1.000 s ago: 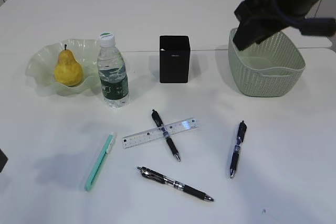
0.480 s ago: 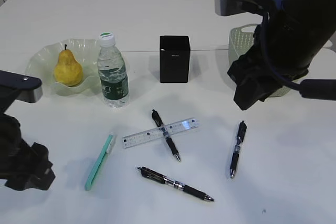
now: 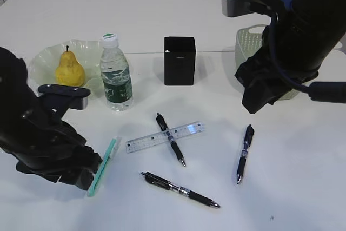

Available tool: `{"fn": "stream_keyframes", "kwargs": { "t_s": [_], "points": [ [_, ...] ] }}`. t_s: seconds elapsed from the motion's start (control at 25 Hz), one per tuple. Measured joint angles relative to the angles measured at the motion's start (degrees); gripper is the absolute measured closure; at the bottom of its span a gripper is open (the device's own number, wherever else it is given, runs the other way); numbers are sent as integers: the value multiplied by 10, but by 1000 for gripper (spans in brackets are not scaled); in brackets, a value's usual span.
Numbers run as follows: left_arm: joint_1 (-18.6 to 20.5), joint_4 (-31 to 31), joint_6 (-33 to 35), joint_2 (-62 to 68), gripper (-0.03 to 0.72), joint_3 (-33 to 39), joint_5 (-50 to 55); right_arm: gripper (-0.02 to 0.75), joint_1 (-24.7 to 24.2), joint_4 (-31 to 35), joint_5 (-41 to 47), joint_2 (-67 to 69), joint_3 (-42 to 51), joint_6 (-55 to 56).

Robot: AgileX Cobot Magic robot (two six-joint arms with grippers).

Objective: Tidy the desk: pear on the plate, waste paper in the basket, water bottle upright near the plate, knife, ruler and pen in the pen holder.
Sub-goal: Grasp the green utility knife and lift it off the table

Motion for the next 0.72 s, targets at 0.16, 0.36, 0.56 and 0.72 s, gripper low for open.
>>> {"fn": "stream_keyframes", "kwargs": {
  "t_s": [0.16, 0.36, 0.56, 0.72],
  "points": [
    [-17, -3, -18, 22, 259, -4, -32, 435, 0, -4, 0, 0, 0, 0],
    [-20, -4, -32, 48, 263, -4, -52, 435, 0, -17, 0, 0, 0, 0],
    [-20, -4, -43, 63, 264, -4, -71, 435, 0, -27, 0, 0, 0, 0],
    [-20, -4, -47, 74, 265, -9, -79, 435, 0, -28, 0, 0, 0, 0]
  ]
}}
